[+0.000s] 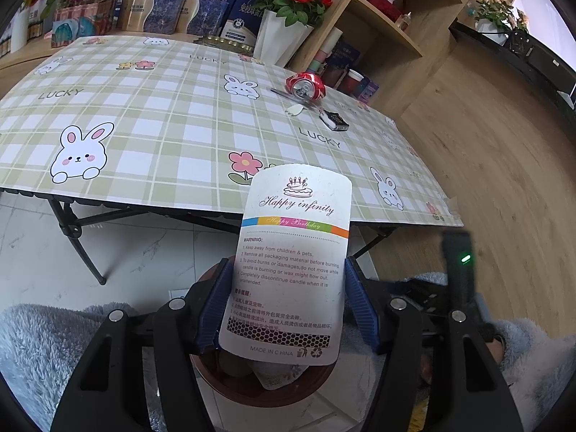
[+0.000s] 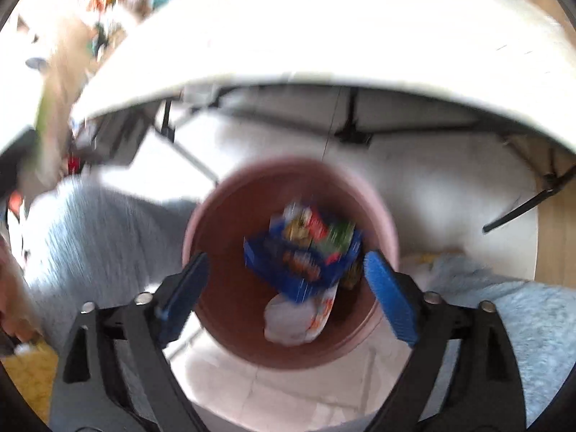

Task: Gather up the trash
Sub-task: 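Lower the white card with the left gripper into the bin and open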

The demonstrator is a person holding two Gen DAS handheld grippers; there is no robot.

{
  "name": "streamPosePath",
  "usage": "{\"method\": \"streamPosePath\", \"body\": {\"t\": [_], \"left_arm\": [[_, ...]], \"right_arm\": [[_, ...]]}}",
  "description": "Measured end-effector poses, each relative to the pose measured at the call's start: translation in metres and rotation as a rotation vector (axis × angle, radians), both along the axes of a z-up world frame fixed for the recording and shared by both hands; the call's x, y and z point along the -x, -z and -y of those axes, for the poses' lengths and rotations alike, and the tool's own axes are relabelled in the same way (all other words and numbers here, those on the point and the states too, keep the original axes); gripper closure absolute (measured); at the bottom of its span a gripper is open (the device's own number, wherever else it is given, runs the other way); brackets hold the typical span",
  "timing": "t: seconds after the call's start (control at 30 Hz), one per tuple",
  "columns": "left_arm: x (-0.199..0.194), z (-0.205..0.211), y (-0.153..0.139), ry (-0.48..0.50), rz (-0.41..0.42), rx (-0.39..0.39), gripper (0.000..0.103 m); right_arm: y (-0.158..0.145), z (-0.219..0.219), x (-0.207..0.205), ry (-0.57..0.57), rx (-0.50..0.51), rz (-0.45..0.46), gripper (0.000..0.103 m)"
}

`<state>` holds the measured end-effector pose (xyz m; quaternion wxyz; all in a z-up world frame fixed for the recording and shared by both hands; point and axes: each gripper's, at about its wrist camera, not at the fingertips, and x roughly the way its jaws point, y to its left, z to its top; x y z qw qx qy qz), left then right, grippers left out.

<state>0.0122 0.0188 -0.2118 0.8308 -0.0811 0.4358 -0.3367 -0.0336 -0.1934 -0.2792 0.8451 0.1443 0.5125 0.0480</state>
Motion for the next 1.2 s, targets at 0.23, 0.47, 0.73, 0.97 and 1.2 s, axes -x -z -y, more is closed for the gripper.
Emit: {"method": "streamPosePath", "body": {"t": [0.23,0.47,0.73,0.97,1.2], "left_arm": [[-0.001,0.005,0.003,0.012,-0.009,-0.022,0.042],[0.000,0.018,0.013,0.048,-0.036,-0.082,0.041],[0.001,0.038,0.028,0.115,-0.074,-0.169,0.040],[0.006,0.054,0.036,0.185,-0.089,-0.219,0.036],[0.003,0.049,0.037,0.161,-0.100,-0.204,0.027]], "right_arm": [[-0.040,0.044,0.017,0.256,0.102,0.231,0.006],[-0.043,0.051,0.021,0.307,0.165,0.292,0.006],[-0.034,0.051,0.023,0.294,0.131,0.272,0.006],[-0.031,0.057,0.025,0.324,0.112,0.257,0.006],[-0.031,0.057,0.026,0.323,0.111,0.253,0.006]]}}
